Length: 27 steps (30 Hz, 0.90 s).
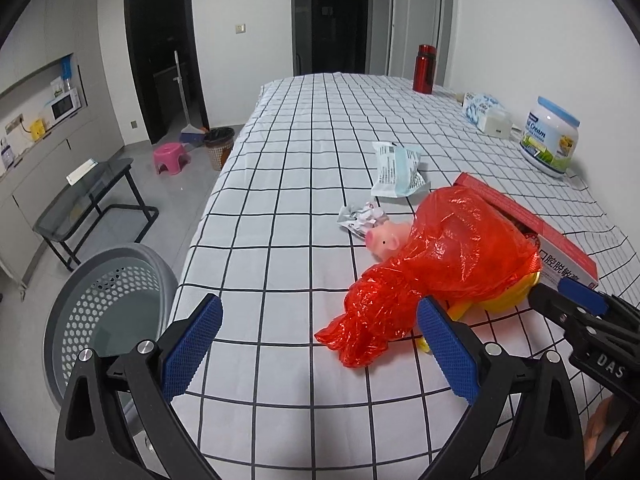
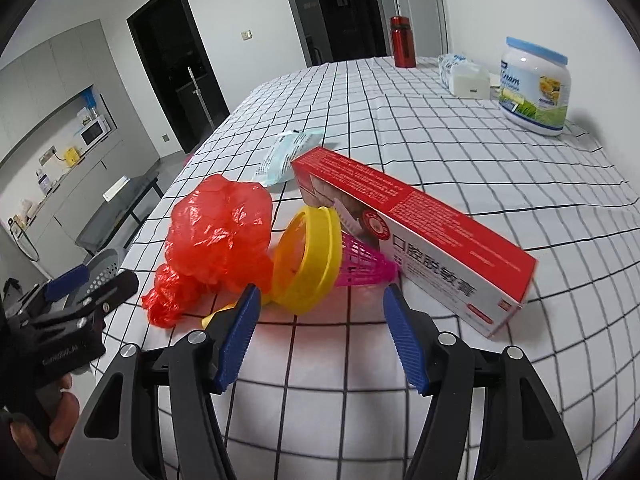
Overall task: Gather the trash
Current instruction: 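Move both tools back over the bed toward the red bag and yellow lid, then grasp the yellow plastic lid with the right tool while the left tool grasps the red bag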
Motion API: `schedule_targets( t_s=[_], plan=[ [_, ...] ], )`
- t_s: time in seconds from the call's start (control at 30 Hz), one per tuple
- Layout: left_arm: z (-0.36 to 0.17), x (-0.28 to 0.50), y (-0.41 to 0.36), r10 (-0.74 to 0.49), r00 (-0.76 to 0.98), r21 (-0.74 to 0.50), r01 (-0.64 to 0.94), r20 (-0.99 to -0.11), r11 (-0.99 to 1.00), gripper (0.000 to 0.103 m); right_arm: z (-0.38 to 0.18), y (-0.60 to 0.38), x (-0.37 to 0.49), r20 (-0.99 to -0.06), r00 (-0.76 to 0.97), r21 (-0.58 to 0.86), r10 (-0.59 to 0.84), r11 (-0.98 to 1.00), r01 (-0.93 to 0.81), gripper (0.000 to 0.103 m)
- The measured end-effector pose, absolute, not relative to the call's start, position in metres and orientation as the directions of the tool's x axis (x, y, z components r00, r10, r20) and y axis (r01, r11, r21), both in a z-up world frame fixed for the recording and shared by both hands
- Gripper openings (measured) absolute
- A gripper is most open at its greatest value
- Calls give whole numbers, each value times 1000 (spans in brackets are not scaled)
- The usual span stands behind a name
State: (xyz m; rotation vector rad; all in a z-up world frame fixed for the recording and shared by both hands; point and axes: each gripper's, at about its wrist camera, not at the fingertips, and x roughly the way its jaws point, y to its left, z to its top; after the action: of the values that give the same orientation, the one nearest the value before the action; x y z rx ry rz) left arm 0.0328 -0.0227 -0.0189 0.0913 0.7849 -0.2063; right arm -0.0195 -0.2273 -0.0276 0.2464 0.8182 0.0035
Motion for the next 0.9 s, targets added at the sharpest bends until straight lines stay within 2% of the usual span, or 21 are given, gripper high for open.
schedule_targets(
  t_s=[0.2, 0.6, 0.9],
  plan=[
    [-22, 38, -27, -142, 686, 19, 222, -714, 975, 96, -33, -224, -4, -728, 679, 213, 93, 972, 96, 59],
    [-27, 40, -30, -149, 671, 20, 237, -726, 971, 96, -37, -226, 9, -733, 670, 225, 114, 971, 81, 22],
    [-31, 38, -31, -174, 661, 3, 258, -730, 966, 96, -27, -230, -8, -706, 696, 254, 132, 964, 75, 20]
  ],
)
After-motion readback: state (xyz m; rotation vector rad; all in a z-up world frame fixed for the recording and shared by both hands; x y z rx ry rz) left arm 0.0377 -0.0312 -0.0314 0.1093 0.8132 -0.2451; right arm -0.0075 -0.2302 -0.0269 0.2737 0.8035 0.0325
